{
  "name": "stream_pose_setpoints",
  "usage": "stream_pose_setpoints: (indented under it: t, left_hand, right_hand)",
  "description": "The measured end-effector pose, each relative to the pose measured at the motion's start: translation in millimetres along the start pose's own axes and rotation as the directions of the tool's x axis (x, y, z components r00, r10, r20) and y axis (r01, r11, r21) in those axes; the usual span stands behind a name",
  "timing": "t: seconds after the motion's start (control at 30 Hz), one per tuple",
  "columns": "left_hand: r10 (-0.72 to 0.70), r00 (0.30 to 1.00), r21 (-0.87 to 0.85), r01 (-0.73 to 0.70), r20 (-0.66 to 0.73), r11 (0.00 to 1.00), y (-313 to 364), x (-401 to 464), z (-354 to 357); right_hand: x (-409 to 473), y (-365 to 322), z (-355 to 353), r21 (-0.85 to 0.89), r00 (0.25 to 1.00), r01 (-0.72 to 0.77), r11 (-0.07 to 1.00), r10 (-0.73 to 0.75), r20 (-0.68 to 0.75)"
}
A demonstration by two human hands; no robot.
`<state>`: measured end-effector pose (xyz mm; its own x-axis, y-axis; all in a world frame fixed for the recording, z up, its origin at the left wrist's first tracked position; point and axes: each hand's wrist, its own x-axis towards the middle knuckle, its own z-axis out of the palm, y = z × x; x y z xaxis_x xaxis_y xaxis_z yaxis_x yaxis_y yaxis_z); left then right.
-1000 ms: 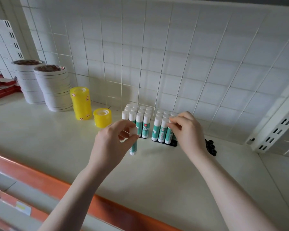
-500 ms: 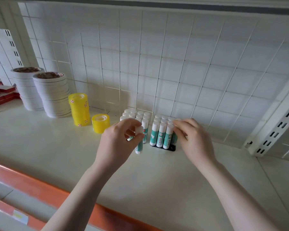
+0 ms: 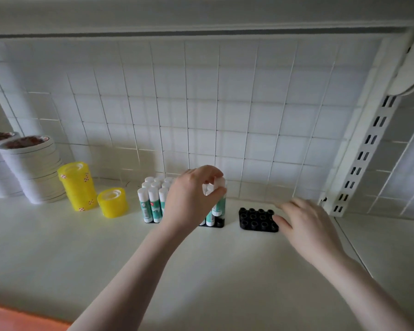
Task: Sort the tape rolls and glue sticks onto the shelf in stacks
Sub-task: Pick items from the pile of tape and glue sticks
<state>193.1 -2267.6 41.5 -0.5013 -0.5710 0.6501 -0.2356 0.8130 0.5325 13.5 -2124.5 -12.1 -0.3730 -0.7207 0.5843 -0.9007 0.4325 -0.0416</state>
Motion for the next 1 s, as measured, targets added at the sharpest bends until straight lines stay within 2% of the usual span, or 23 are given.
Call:
stream_pose_setpoints:
  t: [0.27,0.5,1.0]
  left_hand:
    - [0.029,0.999,0.109,-0.03,0.012,0.994,-19,-5,30]
    - [0.098,0.994,0.12,-0.091,-0.056,0.989,-33,-7,40]
    - [0.33,0.941,0.231,-0.304,-0.081,0.924,-42,-12,44]
  right_hand:
    - [-6,5,0,0.067,0.998,-0.062,0.996,0.061,0.018]
    - [-7,8,-2,0.12,0.99,-0.136,0.983,0.129,0.064]
    - [-5,2,-5,0.157,0.975,-0.2,0.967,0.18,0.129]
